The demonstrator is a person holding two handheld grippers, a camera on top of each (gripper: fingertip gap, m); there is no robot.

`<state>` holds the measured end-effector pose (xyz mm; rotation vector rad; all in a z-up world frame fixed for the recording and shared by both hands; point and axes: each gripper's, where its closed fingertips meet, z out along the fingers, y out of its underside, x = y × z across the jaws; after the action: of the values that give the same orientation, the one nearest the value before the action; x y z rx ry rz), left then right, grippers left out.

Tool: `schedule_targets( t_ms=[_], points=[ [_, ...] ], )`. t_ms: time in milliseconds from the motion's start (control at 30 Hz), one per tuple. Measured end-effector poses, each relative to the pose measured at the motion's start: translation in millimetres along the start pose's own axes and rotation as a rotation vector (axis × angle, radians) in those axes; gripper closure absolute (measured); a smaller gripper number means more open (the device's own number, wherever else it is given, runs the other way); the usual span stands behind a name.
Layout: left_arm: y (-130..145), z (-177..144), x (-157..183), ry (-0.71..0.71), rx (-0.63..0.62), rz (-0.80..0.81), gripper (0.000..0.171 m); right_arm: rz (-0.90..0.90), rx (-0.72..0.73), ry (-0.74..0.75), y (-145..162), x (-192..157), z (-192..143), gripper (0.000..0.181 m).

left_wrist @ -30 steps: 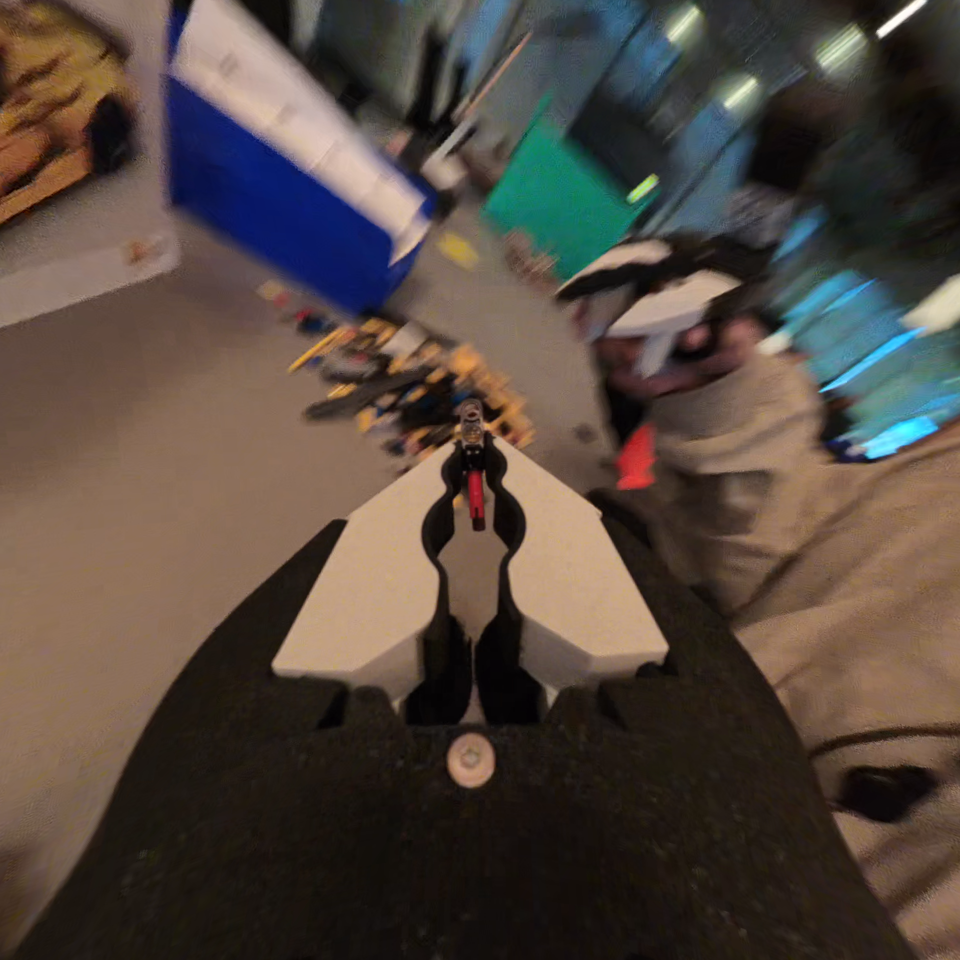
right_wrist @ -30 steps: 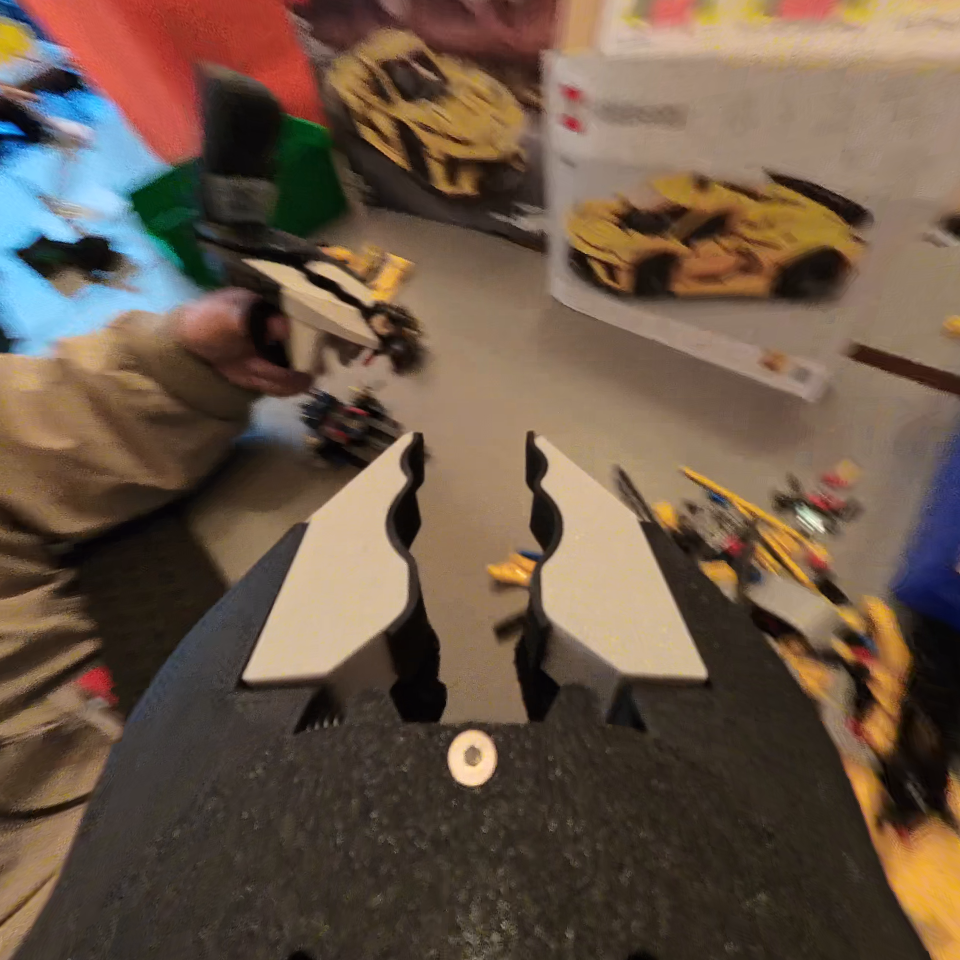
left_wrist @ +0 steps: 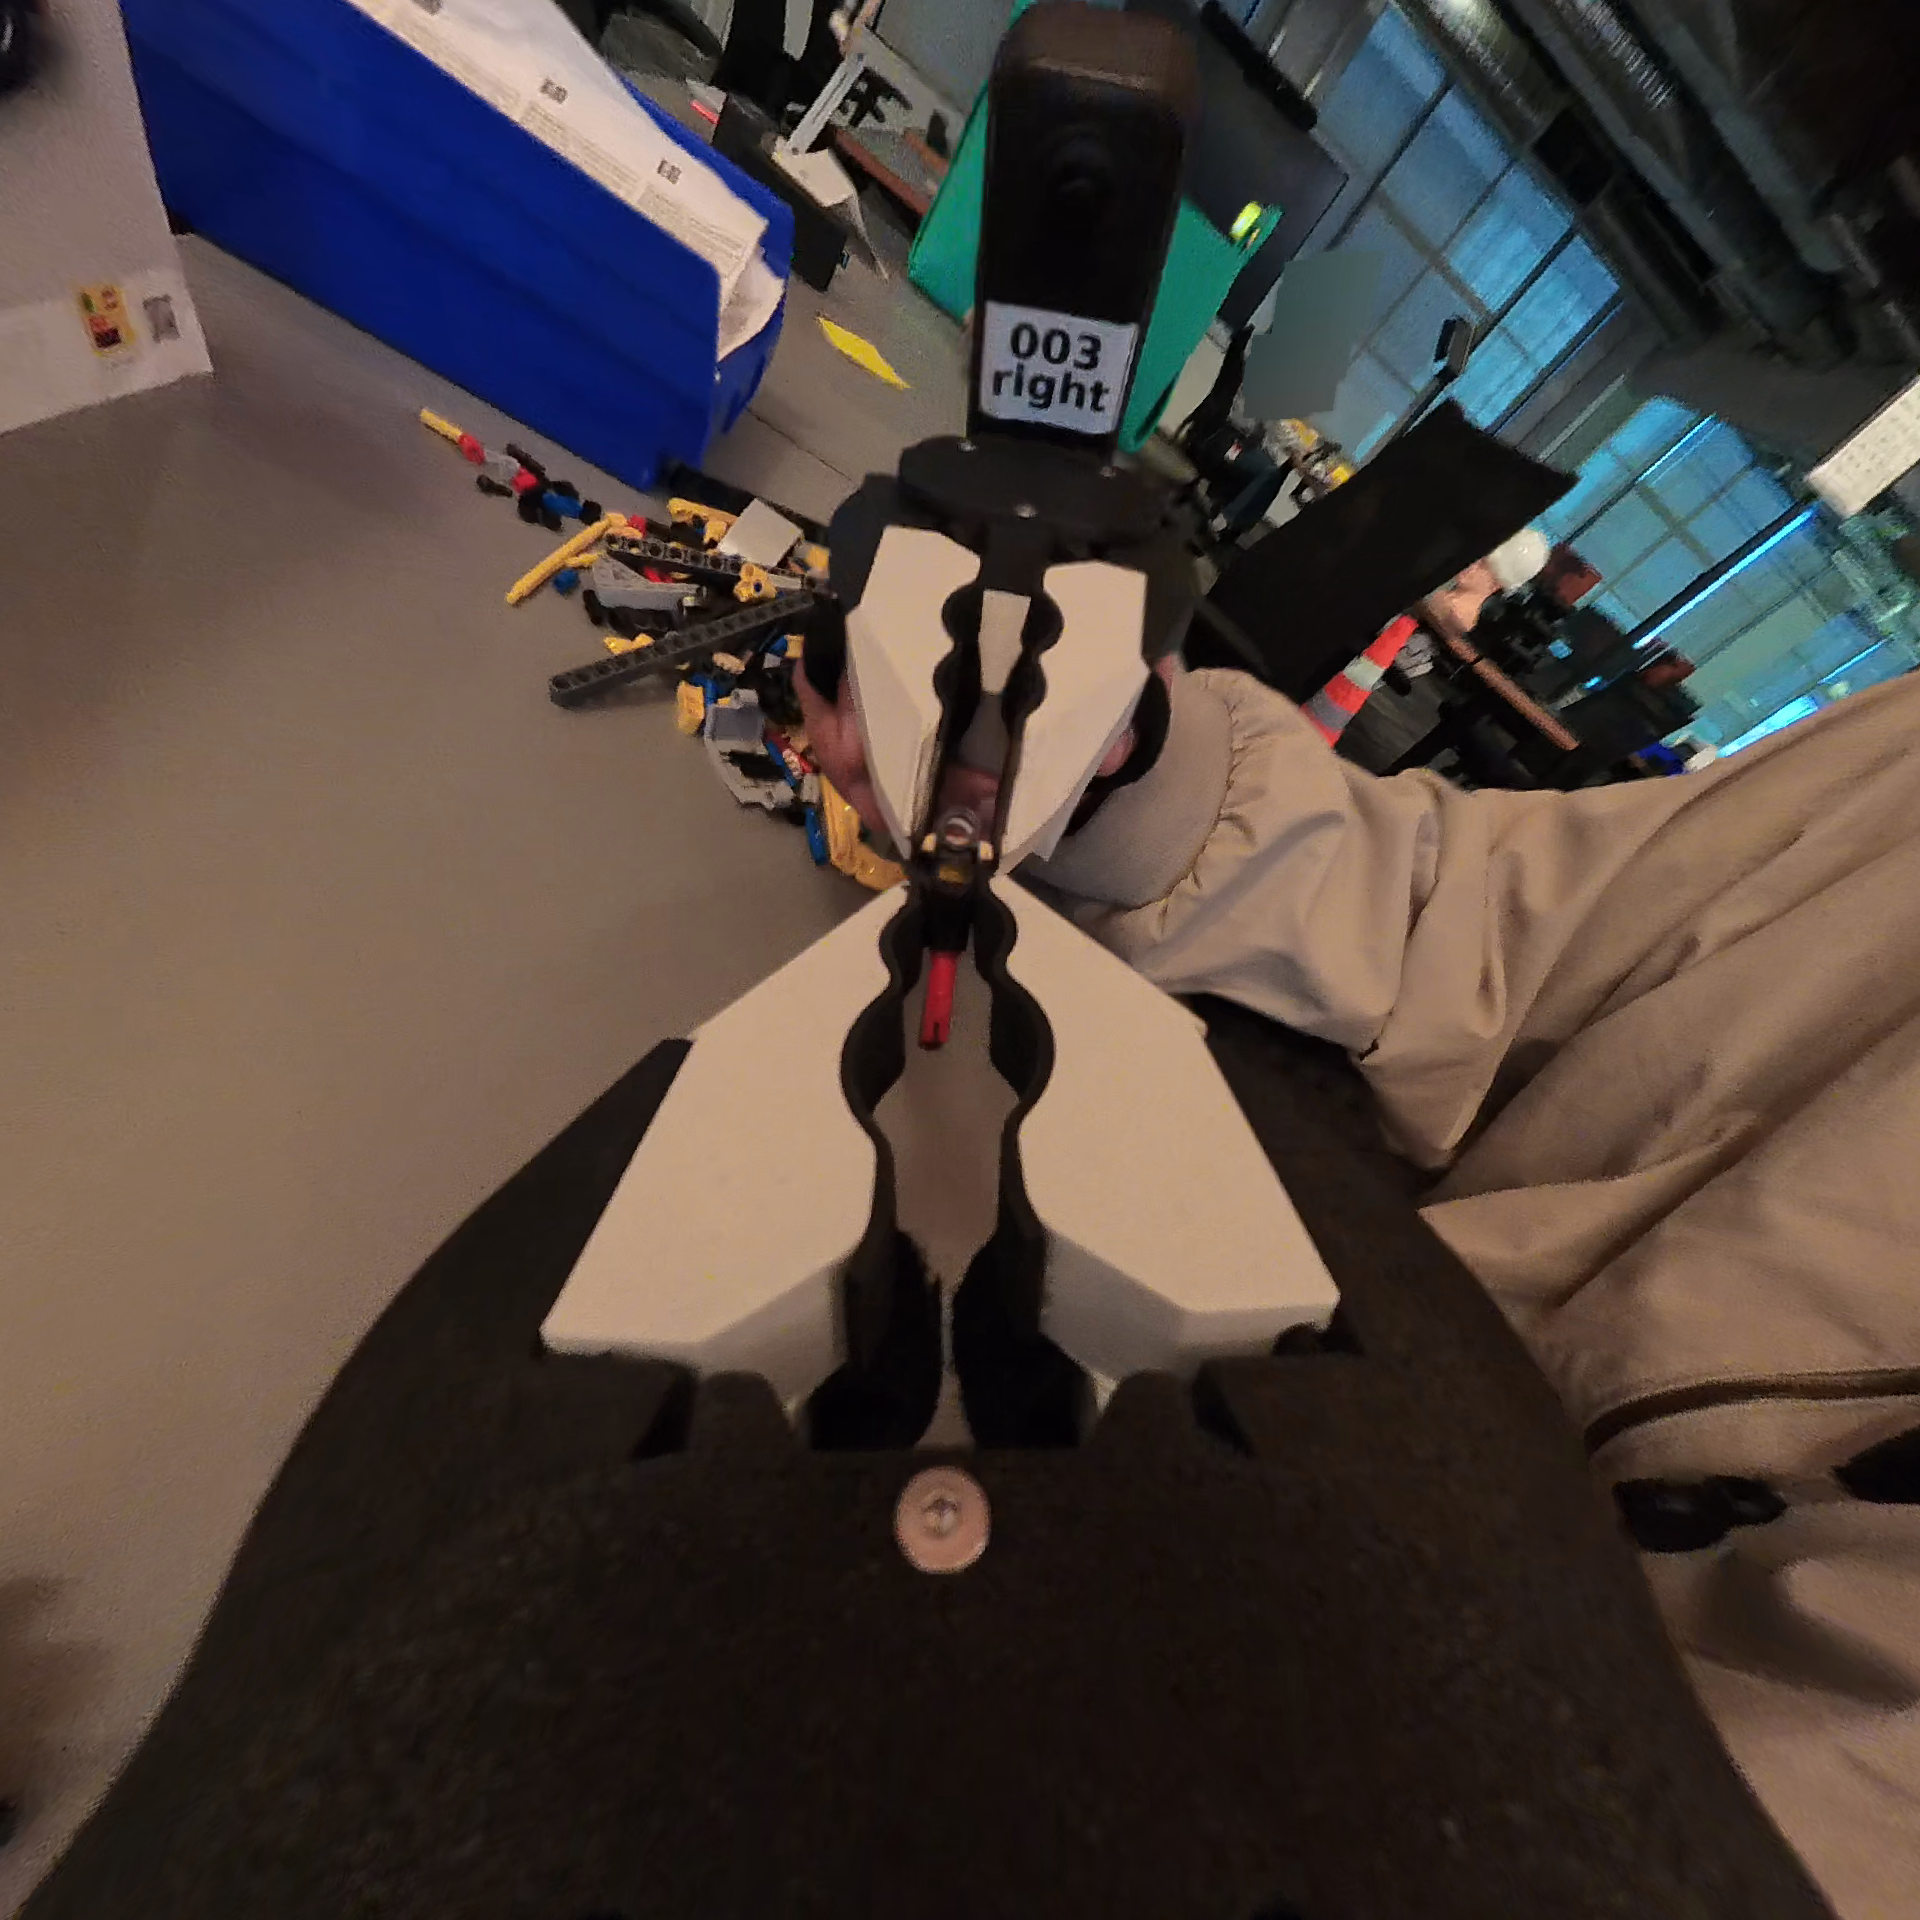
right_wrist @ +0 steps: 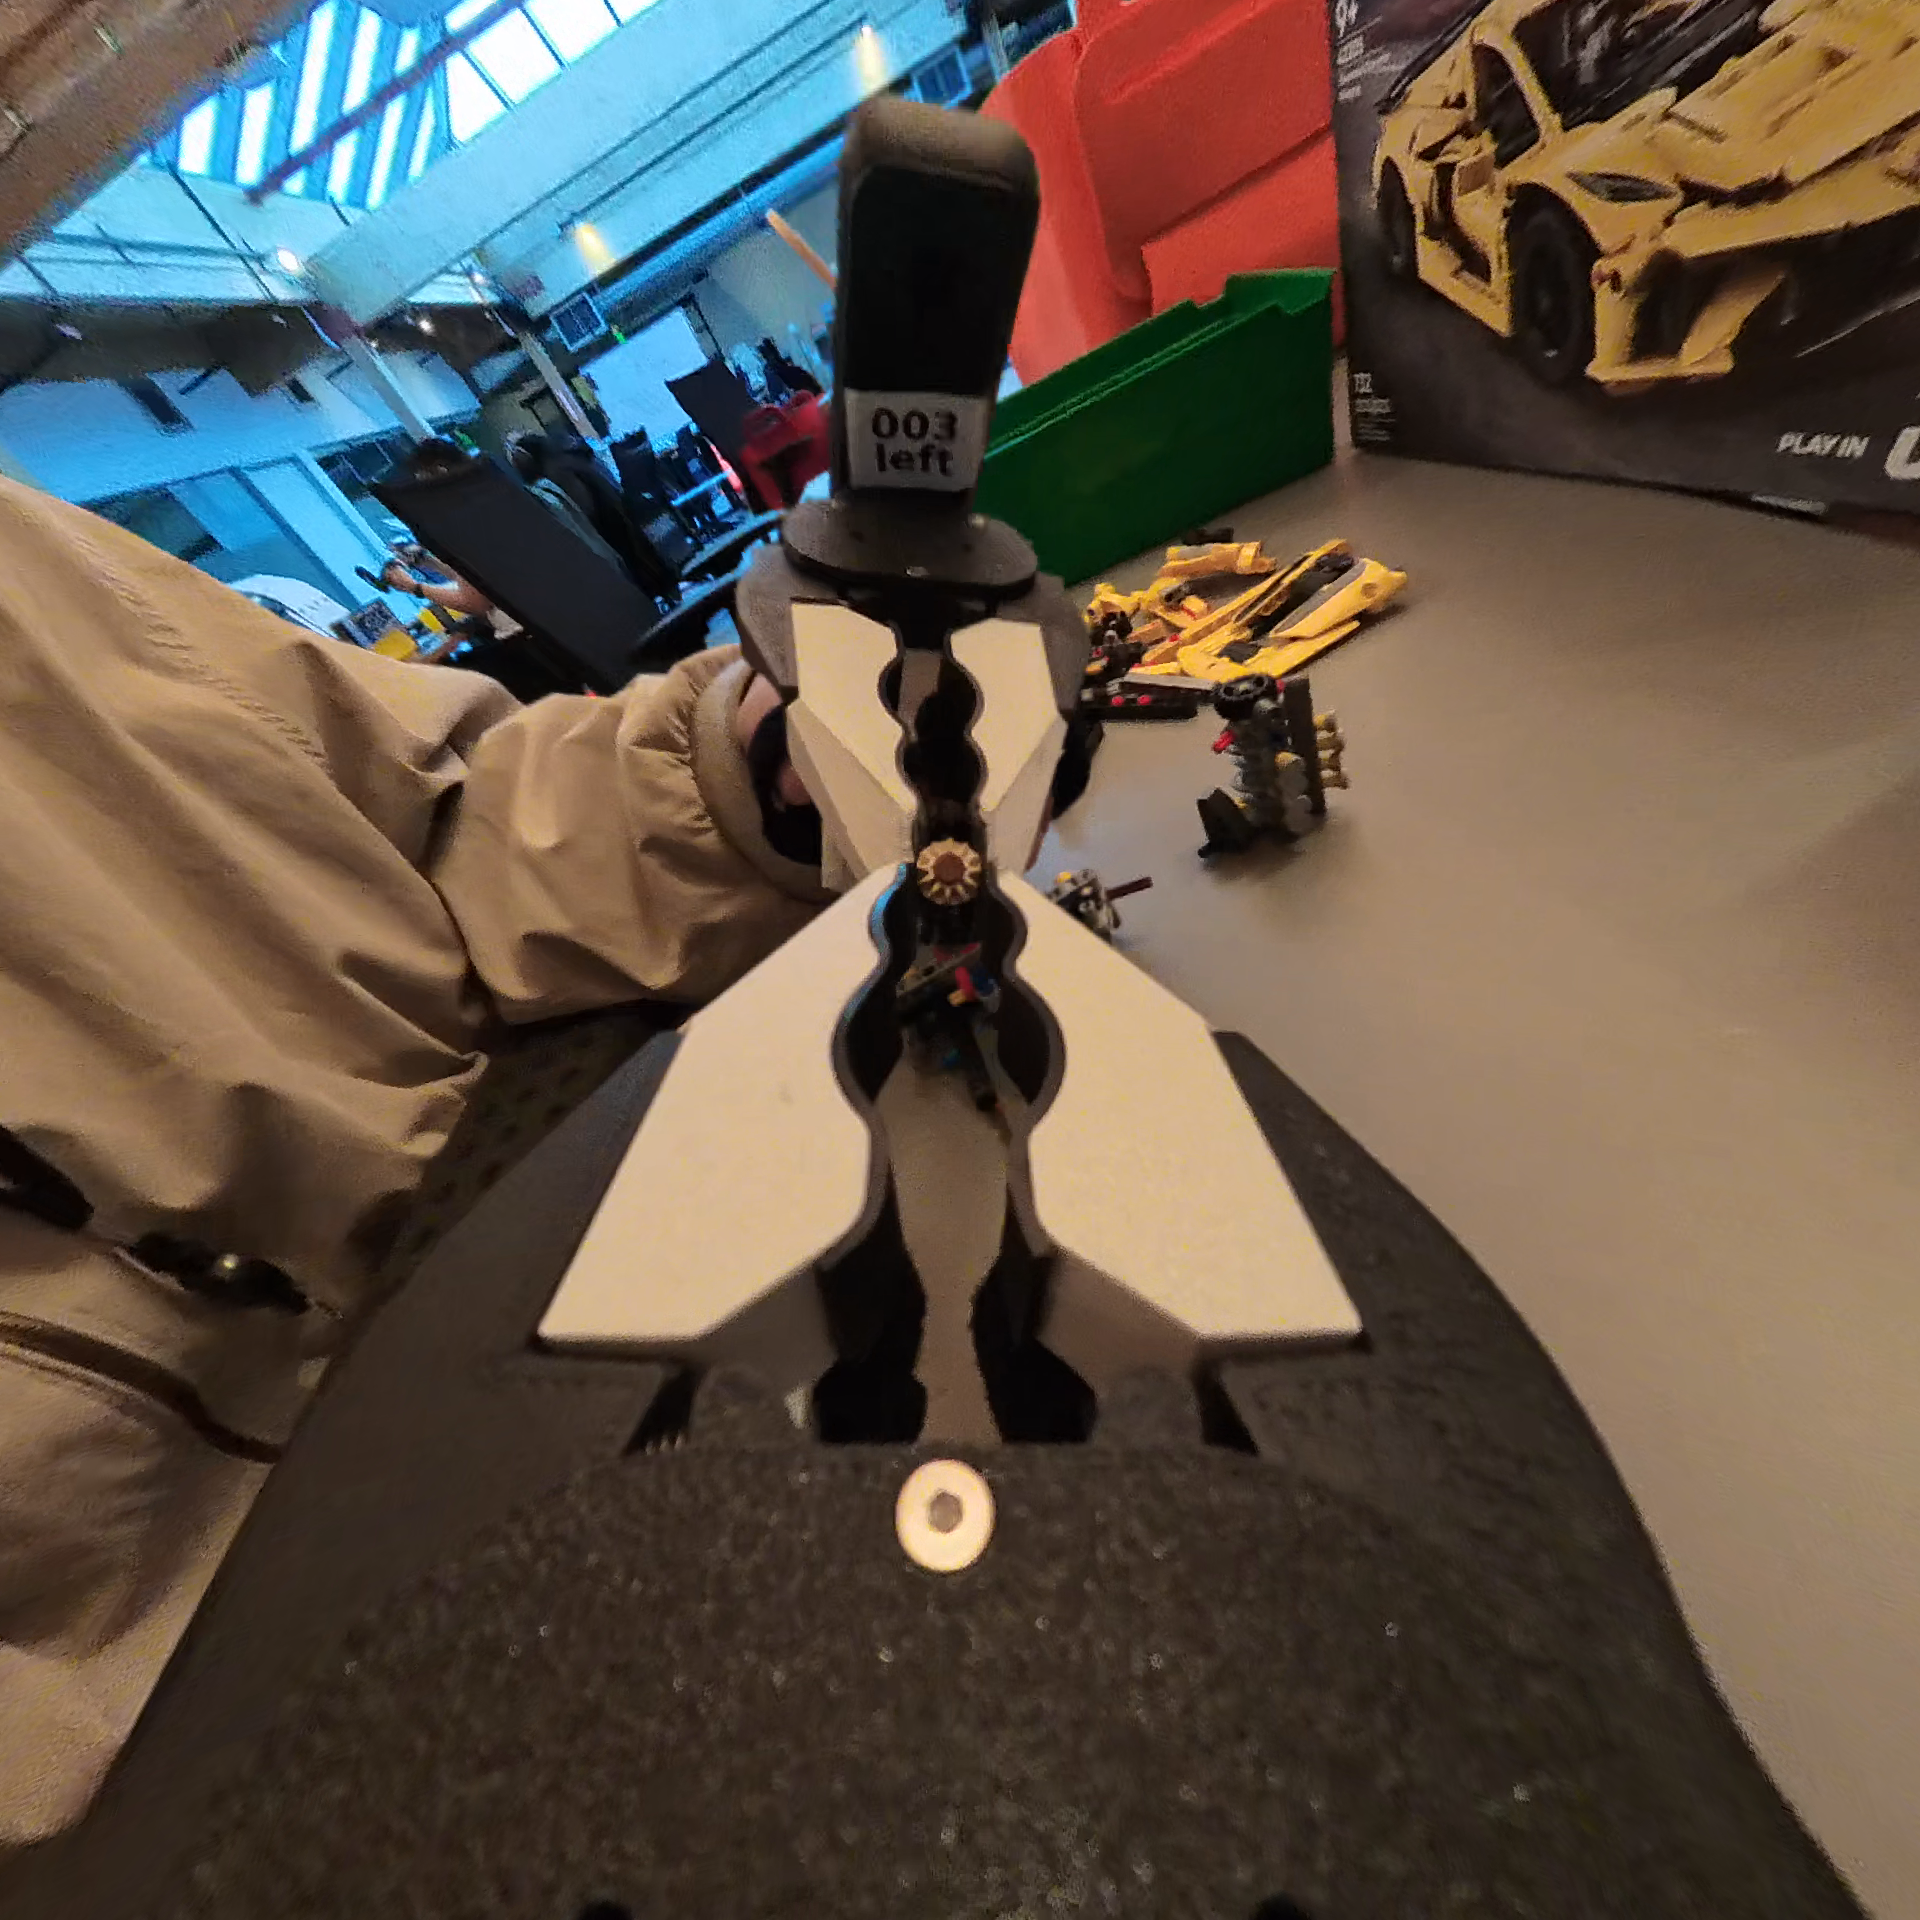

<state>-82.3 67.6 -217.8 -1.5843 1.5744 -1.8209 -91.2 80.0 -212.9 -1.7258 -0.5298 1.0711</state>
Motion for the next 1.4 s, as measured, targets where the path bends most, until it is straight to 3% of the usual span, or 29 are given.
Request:
schedule_targets(
  t_ms=[100, 233, 300, 1000, 1233, 1300, 1400],
  points=[
    [-5, -2, 2, 0.049, 0.038, -0.027, 0.159, 0.065, 0.107, -0.033, -17, -1, -8, 0.172],
    [-8, -1, 6, 0.076, 0.066, -0.009, 0.160, 0.110, 0.132, -0.038, -18, 2, -10, 0.172],
    [-2, 1, 3, 0.044, 0.033, 0.026, 0.168, 0.117, 0.116, -0.046, -16, 1, -8, 0.172],
    [-3, -8, -1, -0.059, 0.015, 0.190, 0.168, 0.155, 0.104, -0.039, -11, 2, -4, 0.171],
    [-8, -5, -8, -0.063, 0.054, 0.100, 0.168, 0.236, 0.148, -0.021, -15, 11, -6, 0.172],
    [-11, -5, -7, -0.013, 0.084, 0.024, 0.167, 0.313, 0.171, -0.063, -17, 13, -8, 0.172],
    [-14, -10, -8, -0.009, 0.108, 0.042, 0.166, 0.392, 0.206, -0.112, -18, 15, -10, 0.172]
  ],
)
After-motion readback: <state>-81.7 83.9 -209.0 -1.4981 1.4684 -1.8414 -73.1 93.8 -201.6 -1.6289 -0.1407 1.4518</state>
